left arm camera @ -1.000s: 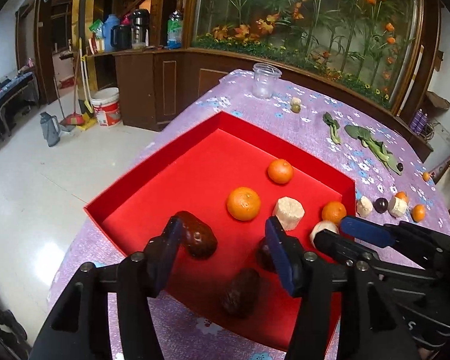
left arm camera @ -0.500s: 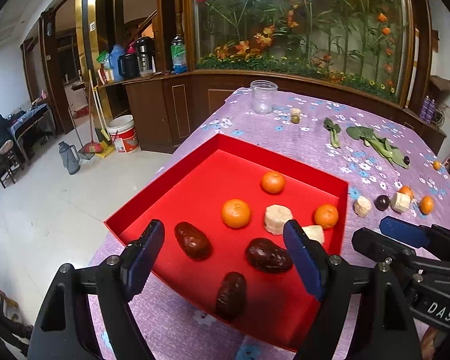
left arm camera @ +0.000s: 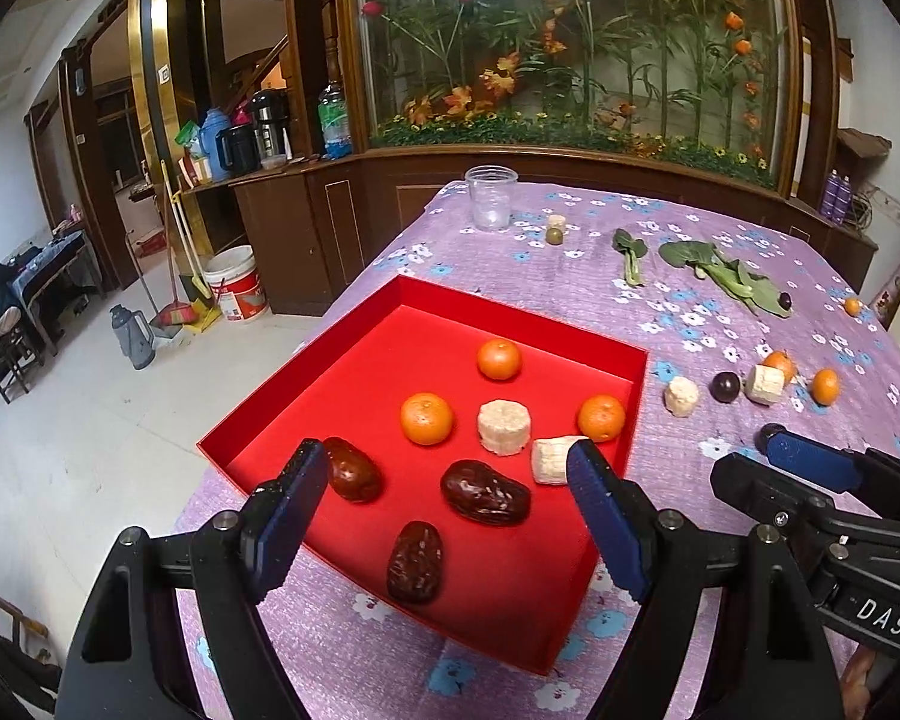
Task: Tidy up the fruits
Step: 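Withdraw both open tools from the red tray toward the loose fruit, then grasp a dark date with the left tool while the right tool grasps a mandarin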
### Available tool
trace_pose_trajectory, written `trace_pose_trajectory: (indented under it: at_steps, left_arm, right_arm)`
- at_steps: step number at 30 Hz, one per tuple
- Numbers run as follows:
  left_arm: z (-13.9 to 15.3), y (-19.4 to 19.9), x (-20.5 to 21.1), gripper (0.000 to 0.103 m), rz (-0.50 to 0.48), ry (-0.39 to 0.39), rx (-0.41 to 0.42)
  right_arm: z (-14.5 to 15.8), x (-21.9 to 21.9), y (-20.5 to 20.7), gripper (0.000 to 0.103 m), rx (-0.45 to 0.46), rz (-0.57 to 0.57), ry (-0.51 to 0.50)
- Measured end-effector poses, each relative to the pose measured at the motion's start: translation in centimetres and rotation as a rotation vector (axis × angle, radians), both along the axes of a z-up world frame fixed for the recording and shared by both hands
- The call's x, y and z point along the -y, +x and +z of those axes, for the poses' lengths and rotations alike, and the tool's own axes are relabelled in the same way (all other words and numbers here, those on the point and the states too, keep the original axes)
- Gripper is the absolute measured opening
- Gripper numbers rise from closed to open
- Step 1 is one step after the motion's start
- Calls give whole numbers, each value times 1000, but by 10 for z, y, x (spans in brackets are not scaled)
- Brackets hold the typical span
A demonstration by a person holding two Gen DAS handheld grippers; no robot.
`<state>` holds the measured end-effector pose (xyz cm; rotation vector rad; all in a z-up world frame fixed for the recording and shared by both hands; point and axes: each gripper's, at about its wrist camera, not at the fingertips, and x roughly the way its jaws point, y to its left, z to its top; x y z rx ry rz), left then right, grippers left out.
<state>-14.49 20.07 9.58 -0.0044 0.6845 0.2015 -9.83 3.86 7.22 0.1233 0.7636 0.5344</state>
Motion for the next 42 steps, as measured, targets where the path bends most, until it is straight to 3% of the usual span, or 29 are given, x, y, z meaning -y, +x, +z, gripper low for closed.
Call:
trace_pose_trajectory:
  at_steps: [15, 24, 30, 42]
  left_arm:
    - [3, 0, 33, 81, -54, 40, -11]
    - [-6, 20, 42, 81, -133, -91, -66]
    - [-24, 44, 75, 81, -254, -177, -142]
    - [-48, 91, 152, 81, -447, -165, -216]
  right_arm:
    - [-9, 54, -6, 66, -20, -85, 50]
    - [-23, 142, 3, 68, -42, -254, 19]
    - [-30, 186, 19, 67, -89, -339, 16]
    - [-32, 192, 93, 67, -73, -334, -184]
